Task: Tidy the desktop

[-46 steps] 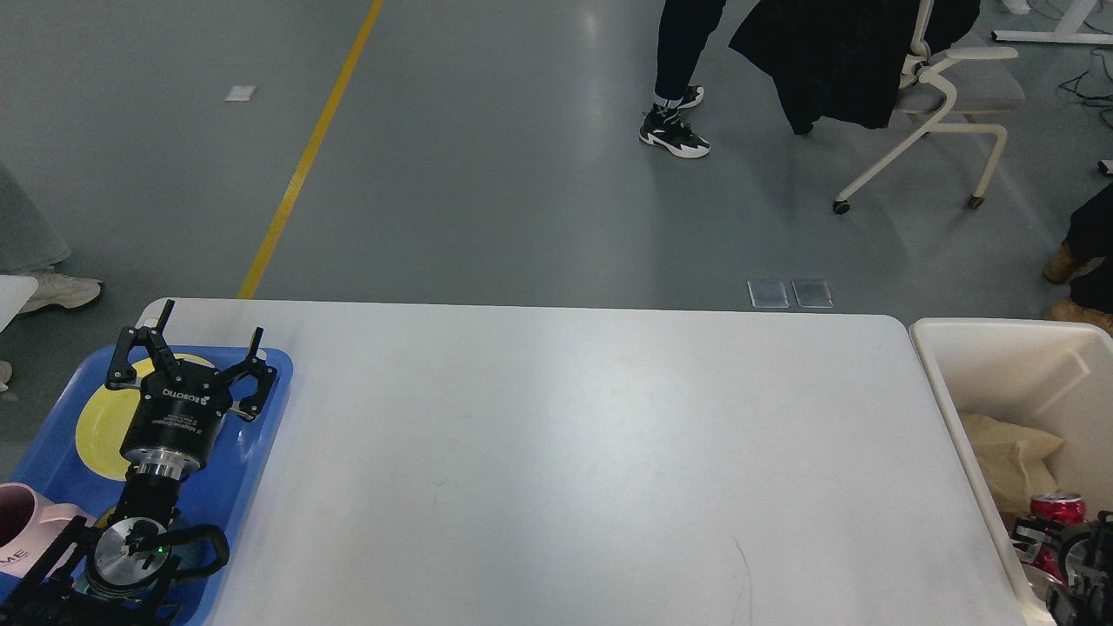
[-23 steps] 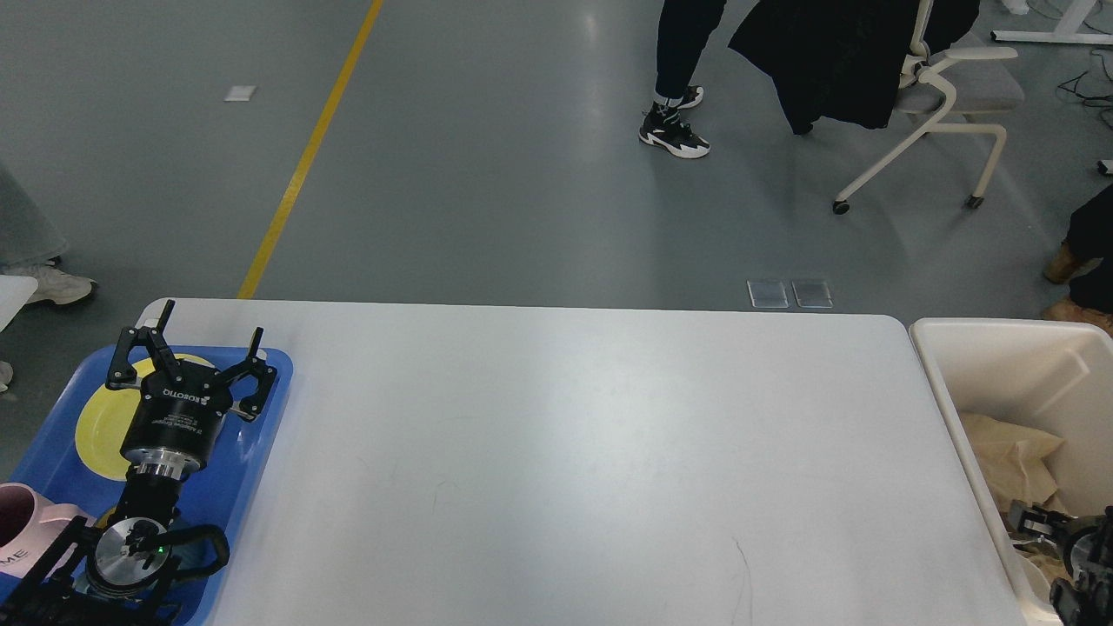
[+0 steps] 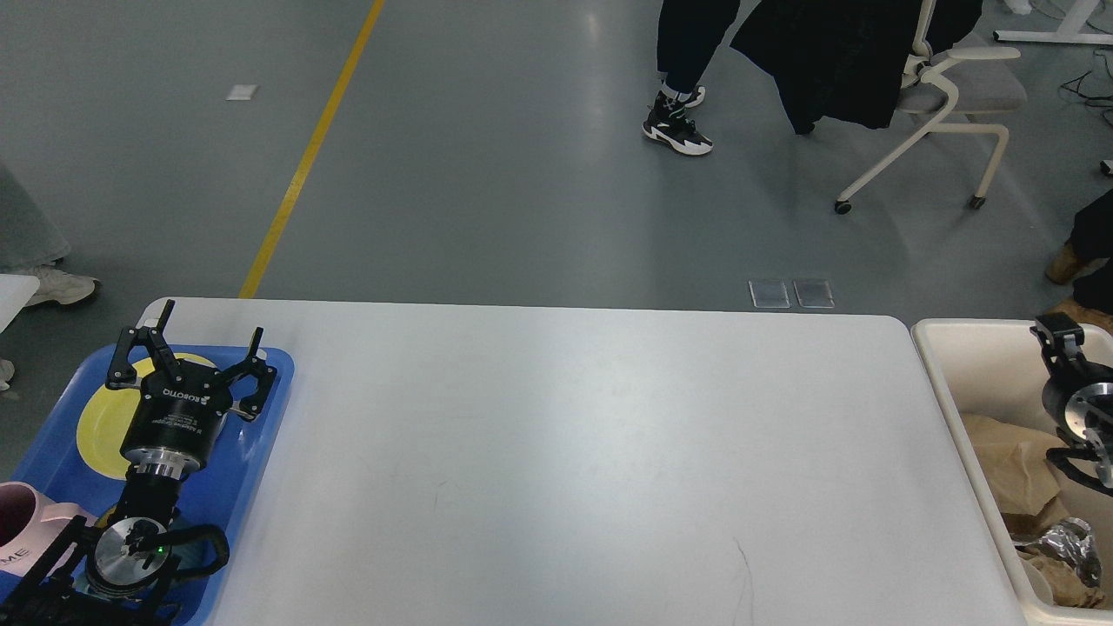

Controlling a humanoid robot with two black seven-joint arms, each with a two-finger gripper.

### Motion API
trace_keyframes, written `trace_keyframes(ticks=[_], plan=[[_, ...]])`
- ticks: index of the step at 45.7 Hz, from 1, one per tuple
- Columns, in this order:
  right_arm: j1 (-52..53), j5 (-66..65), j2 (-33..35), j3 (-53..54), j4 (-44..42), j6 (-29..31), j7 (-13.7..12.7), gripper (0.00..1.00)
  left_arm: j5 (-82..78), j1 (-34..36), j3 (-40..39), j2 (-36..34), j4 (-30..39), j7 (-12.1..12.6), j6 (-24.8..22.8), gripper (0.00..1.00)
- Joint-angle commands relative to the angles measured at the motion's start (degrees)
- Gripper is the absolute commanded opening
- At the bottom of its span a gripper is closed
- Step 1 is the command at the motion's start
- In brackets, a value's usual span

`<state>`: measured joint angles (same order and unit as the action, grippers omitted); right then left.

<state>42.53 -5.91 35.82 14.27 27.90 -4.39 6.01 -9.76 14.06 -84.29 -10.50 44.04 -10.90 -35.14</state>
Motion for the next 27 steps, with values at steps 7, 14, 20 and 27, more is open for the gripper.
trace_keyframes(ticks=[7,14,20,27], plan=[[-17.91,-8.92,-0.30,47.40,18.85,9.74,2.17,1.00,0.00,-0.09,0.00,0.04,-0.01,0.00,-0.01,0.96],[-27.66,-27.65,-14.18,67.61,24.56,13.88,2.08,1.00,0.00,-0.09,0.00,-0.05,-0.01,-0.09,-0.01,0.96],[-30.66,-34.08,-22.45,75.99,25.80,16.43,2.17,1.00,0.00,-0.09,0.00,-0.05,-0.01,0.00,-0.01,0.96],[-31.37,-34.00,-23.25,75.82,25.19,16.26,2.25,1.00,0.00,-0.09,0.00,0.04,-0.01,0.00,-0.01,0.96]])
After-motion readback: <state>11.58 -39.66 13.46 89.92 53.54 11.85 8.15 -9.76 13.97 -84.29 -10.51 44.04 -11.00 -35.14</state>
